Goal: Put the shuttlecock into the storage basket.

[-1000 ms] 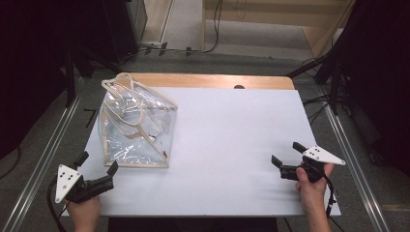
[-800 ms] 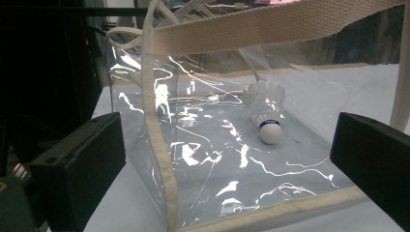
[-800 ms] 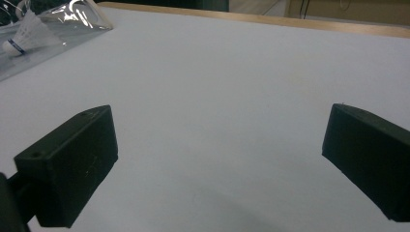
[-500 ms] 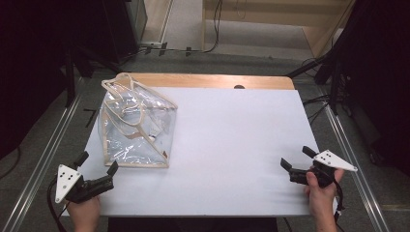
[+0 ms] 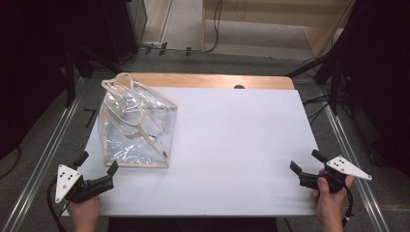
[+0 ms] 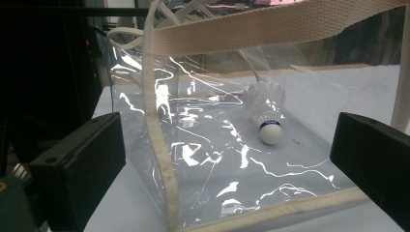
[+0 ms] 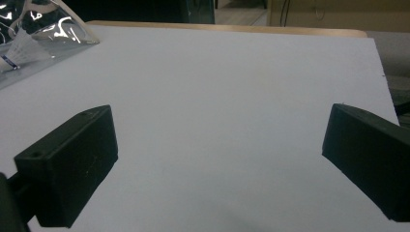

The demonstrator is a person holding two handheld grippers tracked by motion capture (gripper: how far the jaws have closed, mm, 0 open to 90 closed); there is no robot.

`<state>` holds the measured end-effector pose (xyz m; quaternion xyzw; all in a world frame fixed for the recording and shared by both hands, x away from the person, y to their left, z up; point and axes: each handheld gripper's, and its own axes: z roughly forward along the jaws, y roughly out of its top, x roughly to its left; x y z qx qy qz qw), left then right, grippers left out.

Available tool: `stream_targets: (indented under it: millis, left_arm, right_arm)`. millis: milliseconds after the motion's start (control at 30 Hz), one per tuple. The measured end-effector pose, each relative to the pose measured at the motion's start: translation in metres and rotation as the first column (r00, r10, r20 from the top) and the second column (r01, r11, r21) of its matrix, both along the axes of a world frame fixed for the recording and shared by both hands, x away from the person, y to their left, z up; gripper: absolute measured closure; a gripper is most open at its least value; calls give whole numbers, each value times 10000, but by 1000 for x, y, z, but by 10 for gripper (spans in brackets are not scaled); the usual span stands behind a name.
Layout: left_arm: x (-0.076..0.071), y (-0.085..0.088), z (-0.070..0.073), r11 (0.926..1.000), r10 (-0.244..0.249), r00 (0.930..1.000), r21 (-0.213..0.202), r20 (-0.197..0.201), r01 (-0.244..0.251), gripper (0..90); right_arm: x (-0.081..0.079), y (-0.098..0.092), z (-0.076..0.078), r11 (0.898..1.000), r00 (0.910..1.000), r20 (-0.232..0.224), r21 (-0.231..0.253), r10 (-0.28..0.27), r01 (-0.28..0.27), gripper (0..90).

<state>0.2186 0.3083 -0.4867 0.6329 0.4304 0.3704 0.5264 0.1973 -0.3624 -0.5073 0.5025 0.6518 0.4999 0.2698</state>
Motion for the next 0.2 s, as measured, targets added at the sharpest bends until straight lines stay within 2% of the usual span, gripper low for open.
stream_targets:
  millis: [200]
  left_arm:
    - [0, 0, 0, 10000, 15, 10000, -33, 13, -15, 0]
  right_arm:
    - [3, 4, -2, 9998, 9998, -170, -203, 58, -61, 0]
